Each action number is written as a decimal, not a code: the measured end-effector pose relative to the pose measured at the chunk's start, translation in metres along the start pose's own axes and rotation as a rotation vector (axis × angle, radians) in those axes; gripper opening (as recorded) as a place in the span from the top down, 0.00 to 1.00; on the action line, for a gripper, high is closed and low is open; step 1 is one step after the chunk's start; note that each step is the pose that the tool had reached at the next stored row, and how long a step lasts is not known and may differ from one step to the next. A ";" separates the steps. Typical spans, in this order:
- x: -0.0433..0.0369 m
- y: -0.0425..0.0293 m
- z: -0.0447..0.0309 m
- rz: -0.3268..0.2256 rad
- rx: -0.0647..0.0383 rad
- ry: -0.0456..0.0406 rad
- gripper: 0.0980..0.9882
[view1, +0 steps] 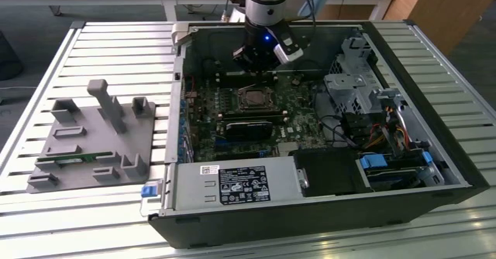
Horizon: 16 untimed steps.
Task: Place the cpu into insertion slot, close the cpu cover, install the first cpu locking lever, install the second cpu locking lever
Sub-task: 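Install the first cpu locking lever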
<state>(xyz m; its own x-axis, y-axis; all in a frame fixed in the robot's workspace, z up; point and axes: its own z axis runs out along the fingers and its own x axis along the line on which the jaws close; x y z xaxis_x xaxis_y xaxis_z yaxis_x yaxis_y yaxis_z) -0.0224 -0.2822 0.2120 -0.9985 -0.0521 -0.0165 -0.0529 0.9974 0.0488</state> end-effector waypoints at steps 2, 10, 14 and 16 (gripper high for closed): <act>-0.0011 -0.0001 0.0023 0.000 0.000 0.0000 0.99; -0.0023 -0.0005 0.0098 0.000 0.007 0.0003 0.99; -0.0025 -0.0005 0.0102 0.000 0.011 0.0005 0.99; -0.0026 -0.0005 0.0107 0.000 0.017 0.0009 0.99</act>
<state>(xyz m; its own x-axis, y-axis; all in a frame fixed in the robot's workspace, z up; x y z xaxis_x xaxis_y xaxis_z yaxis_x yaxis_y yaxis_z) -0.0196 -0.2821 0.2013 -0.9985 -0.0525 -0.0156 -0.0530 0.9981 0.0318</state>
